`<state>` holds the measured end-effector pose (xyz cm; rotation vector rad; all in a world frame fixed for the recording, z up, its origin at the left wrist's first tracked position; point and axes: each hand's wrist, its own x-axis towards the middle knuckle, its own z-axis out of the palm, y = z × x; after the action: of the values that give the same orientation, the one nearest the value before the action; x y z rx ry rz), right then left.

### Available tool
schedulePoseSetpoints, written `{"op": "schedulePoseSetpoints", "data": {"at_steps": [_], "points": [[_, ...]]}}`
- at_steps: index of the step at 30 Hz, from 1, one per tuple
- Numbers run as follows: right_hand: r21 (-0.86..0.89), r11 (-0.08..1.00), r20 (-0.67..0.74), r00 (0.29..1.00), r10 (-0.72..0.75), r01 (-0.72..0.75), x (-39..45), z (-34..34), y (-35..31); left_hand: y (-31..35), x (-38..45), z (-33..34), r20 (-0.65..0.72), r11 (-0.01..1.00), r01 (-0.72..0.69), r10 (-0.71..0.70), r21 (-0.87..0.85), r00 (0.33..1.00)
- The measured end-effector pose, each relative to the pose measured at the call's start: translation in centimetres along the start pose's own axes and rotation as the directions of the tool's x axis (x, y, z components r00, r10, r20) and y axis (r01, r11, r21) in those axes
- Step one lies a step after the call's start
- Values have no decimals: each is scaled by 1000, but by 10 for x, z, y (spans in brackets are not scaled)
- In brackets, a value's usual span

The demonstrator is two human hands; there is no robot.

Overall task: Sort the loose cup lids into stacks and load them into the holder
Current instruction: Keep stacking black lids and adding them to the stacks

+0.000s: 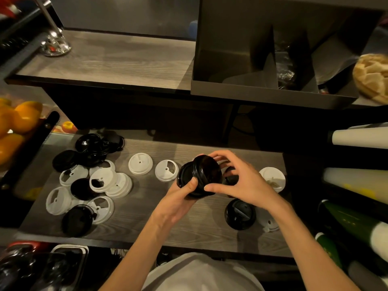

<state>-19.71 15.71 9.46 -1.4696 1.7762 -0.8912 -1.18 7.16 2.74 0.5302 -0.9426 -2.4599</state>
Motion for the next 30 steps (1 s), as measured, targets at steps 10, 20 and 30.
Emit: {"op": "schedulePoseSetpoints", "data": {"at_steps": [10,20,30], "points": [[185,976,-59,991,124,-111,-20,-36,19,-1,29,40,11,988,47,-49,145,999],[176,886,-297,835,463,-429,-96,-9,111,-70,12,-27,-464,909,410,-396,-75,793],[-14,888,-375,826,422,-460,-105,48,127,-95,3,-30,-381,876,450,-481,-172,790]]}}
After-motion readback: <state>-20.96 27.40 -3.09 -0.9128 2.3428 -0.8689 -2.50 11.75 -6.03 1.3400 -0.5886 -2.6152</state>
